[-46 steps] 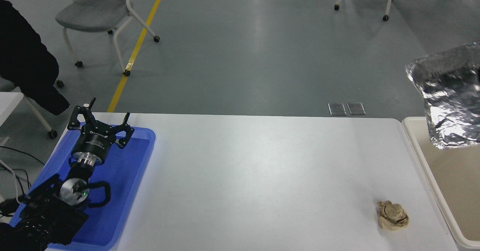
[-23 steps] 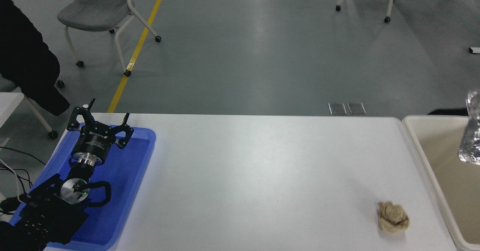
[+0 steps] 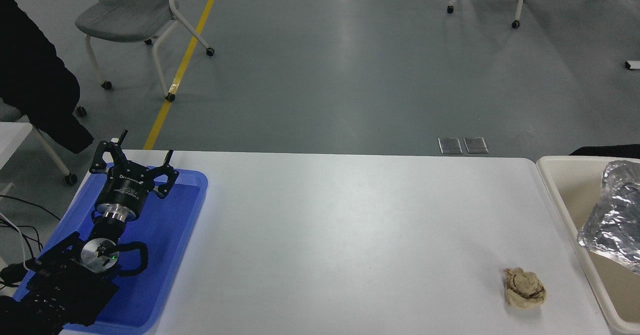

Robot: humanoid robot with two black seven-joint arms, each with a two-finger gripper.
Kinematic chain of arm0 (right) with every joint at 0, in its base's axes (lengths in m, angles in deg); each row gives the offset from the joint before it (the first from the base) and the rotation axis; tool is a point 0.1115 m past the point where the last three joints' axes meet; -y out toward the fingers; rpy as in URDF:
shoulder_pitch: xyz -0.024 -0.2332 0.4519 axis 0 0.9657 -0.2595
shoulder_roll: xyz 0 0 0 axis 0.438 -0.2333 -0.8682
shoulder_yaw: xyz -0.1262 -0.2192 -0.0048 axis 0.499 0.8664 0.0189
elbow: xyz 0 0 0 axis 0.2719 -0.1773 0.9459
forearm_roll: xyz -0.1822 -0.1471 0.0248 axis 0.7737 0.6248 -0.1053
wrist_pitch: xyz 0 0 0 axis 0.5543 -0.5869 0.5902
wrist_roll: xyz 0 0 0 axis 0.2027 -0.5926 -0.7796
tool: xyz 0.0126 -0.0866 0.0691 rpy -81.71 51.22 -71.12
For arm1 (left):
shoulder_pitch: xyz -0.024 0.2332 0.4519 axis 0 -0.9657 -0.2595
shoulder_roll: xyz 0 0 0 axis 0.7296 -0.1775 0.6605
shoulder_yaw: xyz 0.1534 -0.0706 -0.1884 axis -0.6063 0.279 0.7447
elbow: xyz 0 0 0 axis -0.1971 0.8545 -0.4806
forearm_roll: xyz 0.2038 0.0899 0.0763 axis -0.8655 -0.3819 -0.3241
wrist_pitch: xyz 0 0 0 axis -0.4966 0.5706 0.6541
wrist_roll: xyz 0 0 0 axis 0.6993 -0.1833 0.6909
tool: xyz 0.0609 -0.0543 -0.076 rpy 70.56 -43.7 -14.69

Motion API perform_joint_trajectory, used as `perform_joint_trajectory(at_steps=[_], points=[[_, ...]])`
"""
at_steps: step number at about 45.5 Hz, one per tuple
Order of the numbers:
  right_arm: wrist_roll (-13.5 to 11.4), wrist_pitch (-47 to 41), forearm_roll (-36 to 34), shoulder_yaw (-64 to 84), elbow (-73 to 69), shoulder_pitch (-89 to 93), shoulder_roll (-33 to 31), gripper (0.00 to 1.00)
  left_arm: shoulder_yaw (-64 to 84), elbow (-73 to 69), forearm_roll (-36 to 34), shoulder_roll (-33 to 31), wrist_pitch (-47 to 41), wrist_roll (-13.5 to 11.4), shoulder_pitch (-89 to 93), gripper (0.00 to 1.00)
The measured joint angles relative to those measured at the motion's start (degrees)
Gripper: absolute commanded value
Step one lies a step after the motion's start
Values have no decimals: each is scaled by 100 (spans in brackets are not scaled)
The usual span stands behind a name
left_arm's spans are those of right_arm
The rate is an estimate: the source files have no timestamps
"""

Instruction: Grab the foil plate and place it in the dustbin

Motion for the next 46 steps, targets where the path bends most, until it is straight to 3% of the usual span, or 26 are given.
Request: perform_joint_trajectory(at_steps=[21, 36, 46], points=[[60, -6, 14, 139, -280, -354, 27, 100, 0, 3, 0, 0, 0, 1, 5, 100], [32, -147, 254, 1624, -2890, -2354, -882, 100, 0, 5, 0, -9, 0, 10, 13, 100], [18, -1076, 333, 2994, -4432, -4352, -972, 100, 0, 2, 0, -8, 0, 9, 14, 100]])
